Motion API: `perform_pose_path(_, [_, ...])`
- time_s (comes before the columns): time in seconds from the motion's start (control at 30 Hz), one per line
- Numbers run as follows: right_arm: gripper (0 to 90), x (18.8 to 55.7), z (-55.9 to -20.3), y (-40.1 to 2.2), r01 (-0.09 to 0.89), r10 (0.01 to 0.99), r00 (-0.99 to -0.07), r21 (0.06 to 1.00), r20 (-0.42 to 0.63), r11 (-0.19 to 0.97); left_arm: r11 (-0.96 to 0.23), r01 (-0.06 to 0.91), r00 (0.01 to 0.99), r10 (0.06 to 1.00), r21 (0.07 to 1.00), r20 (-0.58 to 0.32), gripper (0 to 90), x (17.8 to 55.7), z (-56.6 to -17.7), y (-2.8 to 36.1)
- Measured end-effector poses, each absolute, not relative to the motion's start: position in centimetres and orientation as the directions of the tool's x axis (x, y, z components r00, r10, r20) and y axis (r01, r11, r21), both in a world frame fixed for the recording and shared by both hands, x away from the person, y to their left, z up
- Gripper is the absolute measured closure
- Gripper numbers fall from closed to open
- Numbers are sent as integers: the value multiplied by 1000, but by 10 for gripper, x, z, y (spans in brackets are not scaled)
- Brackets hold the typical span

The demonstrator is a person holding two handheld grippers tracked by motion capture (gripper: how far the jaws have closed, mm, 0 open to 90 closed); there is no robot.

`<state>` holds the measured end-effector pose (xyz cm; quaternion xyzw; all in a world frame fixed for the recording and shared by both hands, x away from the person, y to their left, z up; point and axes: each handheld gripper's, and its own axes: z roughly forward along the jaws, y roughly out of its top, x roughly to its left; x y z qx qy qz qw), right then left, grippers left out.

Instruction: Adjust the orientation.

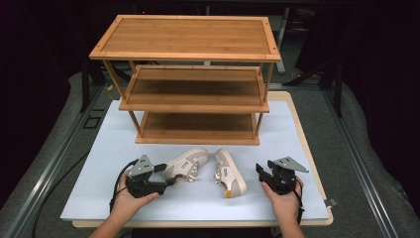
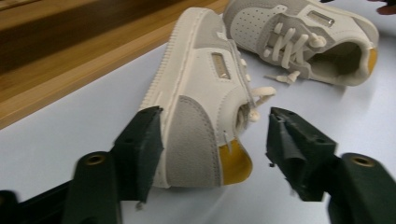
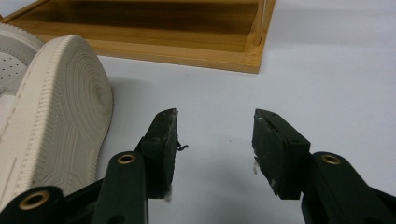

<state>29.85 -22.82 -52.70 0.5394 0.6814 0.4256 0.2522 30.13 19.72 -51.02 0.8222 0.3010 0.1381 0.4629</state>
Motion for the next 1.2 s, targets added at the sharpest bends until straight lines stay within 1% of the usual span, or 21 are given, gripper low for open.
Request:
perform_pose_path(0.13, [503, 299, -527, -229, 523, 950, -286, 851, 123, 47, -419, 342, 788, 616, 841, -14, 294, 302, -511, 196])
perform_pose_path(0.27, [501, 299, -528, -229, 525, 950, -284, 850, 128, 43, -419, 337, 774, 633, 843, 6, 286, 307, -511, 197])
perform_pose_path(0.47, [499, 299, -528, -230, 532, 952, -276, 846, 136, 33, -408, 348, 744, 668, 844, 16, 278, 319, -514, 199])
perform_pose_path(0.57, [499, 300, -529, -231, 533, 949, -276, 846, 149, 23, -412, 345, 735, 677, 844, 30, 240, 323, -517, 198])
perform_pose_path(0.73, [499, 300, -529, -232, 538, 947, -274, 843, 164, 10, -414, 362, 720, 693, 835, 31, 241, 330, -520, 199])
perform_pose_path(0.77, [500, 300, -529, -233, 540, 947, -272, 842, 169, 5, -423, 390, 713, 701, 818, 23, 246, 333, -523, 199])
perform_pose_path(0.83, [499, 300, -529, -233, 539, 948, -271, 842, 169, 4, -430, 403, 719, 695, 808, 11, 250, 335, -525, 199])
perform_pose_path(0.87, [499, 300, -530, -233, 539, 947, -270, 842, 171, 2, -440, 411, 711, 703, 798, 22, 260, 335, -527, 198])
perform_pose_path(0.9, [499, 300, -530, -233, 541, 946, -271, 841, 178, -3, -444, 399, 704, 709, 802, 43, 328, 335, -527, 197])
perform_pose_path(0.93, [499, 301, -530, -233, 541, 946, -271, 841, 177, -2, -444, 399, 704, 709, 802, 43, 330, 335, -527, 197])
perform_pose_path(1.0, [499, 301, -530, -234, 542, 947, -269, 840, 176, -3, -422, 424, 694, 720, 802, 11, 332, 337, -528, 198])
perform_pose_path(1.2, [499, 300, -530, -234, 541, 946, -269, 841, 180, -7, -426, 434, 671, 740, 794, 30, 377, 333, -525, 195])
